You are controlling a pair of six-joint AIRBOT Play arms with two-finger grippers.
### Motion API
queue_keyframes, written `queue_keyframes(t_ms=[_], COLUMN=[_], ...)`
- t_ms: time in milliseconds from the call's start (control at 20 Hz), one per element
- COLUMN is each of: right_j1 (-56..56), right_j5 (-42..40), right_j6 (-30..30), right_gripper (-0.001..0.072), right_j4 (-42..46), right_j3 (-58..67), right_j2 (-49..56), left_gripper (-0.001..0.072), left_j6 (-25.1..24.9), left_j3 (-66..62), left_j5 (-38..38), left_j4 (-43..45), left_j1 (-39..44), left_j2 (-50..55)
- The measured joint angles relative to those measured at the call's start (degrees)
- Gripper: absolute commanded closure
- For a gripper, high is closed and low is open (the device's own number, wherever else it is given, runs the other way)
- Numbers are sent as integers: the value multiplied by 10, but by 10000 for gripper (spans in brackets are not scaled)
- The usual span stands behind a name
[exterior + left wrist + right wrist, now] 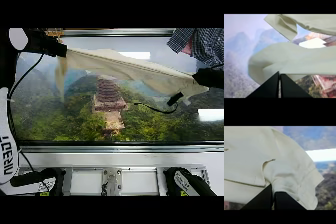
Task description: Fold the clothes and pants, and hang the long-sleeved shirts on hangers.
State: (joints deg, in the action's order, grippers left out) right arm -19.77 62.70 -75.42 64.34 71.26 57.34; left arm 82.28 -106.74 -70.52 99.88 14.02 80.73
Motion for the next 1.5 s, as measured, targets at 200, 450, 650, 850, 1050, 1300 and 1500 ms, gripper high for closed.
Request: queue_keyframes(t_ms=[200,450,650,850,1050,1300,1500], right_j1=[-1,-2,-2,-2,-2,-2,-2], right_j5=[11,5,3,3,3,3,3], right_j6=[-12,-18,-22,-24,-26,-26,-26], right_gripper=[683,682,682,682,682,682,682], right_j4=[78,123,131,133,134,135,135], right_j3=[-82,-177,-199,-205,-207,-207,-207], right_j2=[-34,-43,-43,-43,-43,-43,-43], left_gripper=[317,30,31,32,32,32,293], left_j6=[12,77,158,208,220,223,228], left_j3=[191,456,546,570,570,492,411], left_j5=[-24,-8,45,137,231,310,305], left_j4=[24,-54,-67,-139,-242,-290,-299], left_j1=[63,140,103,-22,-97,-87,-83], left_j2=[-75,-139,-181,-187,-123,-5,87])
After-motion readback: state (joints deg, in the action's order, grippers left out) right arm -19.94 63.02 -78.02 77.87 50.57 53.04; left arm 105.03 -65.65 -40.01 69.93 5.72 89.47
